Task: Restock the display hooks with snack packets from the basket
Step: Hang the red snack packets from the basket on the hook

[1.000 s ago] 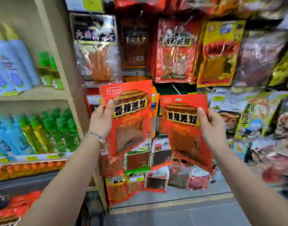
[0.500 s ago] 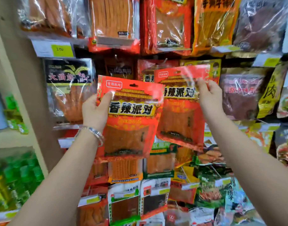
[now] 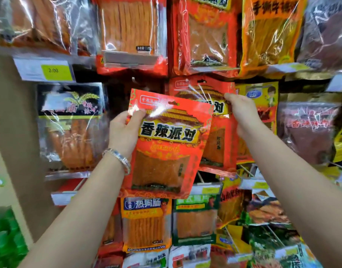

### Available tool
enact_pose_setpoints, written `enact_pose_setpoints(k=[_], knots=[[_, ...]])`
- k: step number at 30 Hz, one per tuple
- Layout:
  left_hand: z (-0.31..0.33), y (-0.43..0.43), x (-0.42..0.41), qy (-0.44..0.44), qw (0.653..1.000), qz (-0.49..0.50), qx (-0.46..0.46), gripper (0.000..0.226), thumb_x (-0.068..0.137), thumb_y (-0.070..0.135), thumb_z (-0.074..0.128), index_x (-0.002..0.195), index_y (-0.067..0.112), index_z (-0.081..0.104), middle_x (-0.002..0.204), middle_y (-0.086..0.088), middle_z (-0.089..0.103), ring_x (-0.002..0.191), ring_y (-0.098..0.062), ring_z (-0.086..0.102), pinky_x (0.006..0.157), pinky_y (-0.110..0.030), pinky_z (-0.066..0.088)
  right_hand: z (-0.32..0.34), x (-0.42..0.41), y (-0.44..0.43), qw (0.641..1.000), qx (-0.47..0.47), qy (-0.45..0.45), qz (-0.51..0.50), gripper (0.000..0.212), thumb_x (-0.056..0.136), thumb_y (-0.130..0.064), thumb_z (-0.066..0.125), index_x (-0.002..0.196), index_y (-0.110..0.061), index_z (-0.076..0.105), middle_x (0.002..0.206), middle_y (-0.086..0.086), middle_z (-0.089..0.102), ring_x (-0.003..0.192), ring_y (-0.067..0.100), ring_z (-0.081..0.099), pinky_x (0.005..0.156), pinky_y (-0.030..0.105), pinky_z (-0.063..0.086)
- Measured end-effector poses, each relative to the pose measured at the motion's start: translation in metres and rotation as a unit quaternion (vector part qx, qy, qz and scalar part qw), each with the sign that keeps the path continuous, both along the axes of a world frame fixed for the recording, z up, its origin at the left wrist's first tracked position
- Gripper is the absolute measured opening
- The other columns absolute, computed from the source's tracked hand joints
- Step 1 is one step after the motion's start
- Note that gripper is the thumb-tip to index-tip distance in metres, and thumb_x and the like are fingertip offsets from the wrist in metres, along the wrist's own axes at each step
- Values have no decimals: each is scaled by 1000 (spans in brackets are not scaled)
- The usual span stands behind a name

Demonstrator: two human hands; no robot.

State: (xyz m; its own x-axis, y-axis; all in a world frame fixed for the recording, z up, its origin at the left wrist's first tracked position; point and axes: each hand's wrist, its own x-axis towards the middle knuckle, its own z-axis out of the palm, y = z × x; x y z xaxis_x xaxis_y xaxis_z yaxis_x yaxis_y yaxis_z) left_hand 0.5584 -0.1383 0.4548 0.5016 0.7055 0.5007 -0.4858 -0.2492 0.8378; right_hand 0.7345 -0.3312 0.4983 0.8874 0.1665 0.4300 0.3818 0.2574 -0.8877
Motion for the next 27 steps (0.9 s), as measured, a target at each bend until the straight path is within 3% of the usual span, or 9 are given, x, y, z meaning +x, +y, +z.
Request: enact_pose_setpoints(k=[2,6,9,12,15,18,20,23,27], knots=[[0,1,6,1,1000,-5,-2,16,74,39,66,66,26,72,72,-5,68,69,-25,64,64,-44,52,-6,4,-1,1000,3,14,1,10,86,-23,62,77,-19,59,68,0,63,59,14,61,62,29,48],[1,-1,14,12,1000,-18,-9,21,66,48,66,65,28,71,70,-3,68,67,-24,64,64,-43,52,-20,12,-3,999,-33,-22,-34,22,89,-35,62,77,-19,52,78,7,54,77,22,53,70,36,41],[0,-7,19,19,999,-24,-15,22,64,50,66,64,27,70,72,-5,69,66,-24,65,63,-43,53,-29,10,-4,992,-29,-67,-105,34,84,-37,68,107,-21,50,100,0,53,90,12,53,79,23,43],[0,-13,26,18,999,-31,-26,24,63,51,67,64,27,67,77,-12,63,69,-27,61,61,-43,50,-36,1,-7,971,5,-136,-199,28,83,-34,68,97,-26,45,98,0,49,88,9,49,85,29,43],[3,-22,33,9,999,-33,-23,24,64,51,66,62,26,65,77,-12,59,70,-26,57,62,-41,46,-35,-16,-7,989,49,-116,-74,21,85,-50,56,85,-30,49,86,-8,55,77,1,53,73,27,43],[6,-34,42,5,999,-45,-8,20,69,47,66,66,28,67,79,-11,61,72,-25,58,68,-47,51,-29,-25,-5,995,11,-88,34,26,81,-54,60,82,-28,60,84,-8,64,80,11,61,72,30,48],[9,-37,48,-18,998,-34,41,8,77,35,66,83,31,66,91,-4,65,84,-22,62,82,-46,52,-23,-28,-6,994,14,-104,24,14,87,-39,63,84,-25,65,90,-2,71,90,21,68,83,41,53],[19,-38,50,-39,981,6,188,59,85,18,63,137,29,37,135,6,44,124,-7,45,99,-13,39,-11,-28,-14,989,13,-144,-19,10,88,-33,64,82,-26,63,88,0,71,91,26,68,83,45,54],[32,-48,52,-7,913,77,400,66,88,25,49,148,21,22,156,2,18,140,-3,11,109,-6,5,8,-21,-15,982,1,-182,-56,11,86,-36,64,84,-25,63,93,6,69,91,25,66,89,49,50]])
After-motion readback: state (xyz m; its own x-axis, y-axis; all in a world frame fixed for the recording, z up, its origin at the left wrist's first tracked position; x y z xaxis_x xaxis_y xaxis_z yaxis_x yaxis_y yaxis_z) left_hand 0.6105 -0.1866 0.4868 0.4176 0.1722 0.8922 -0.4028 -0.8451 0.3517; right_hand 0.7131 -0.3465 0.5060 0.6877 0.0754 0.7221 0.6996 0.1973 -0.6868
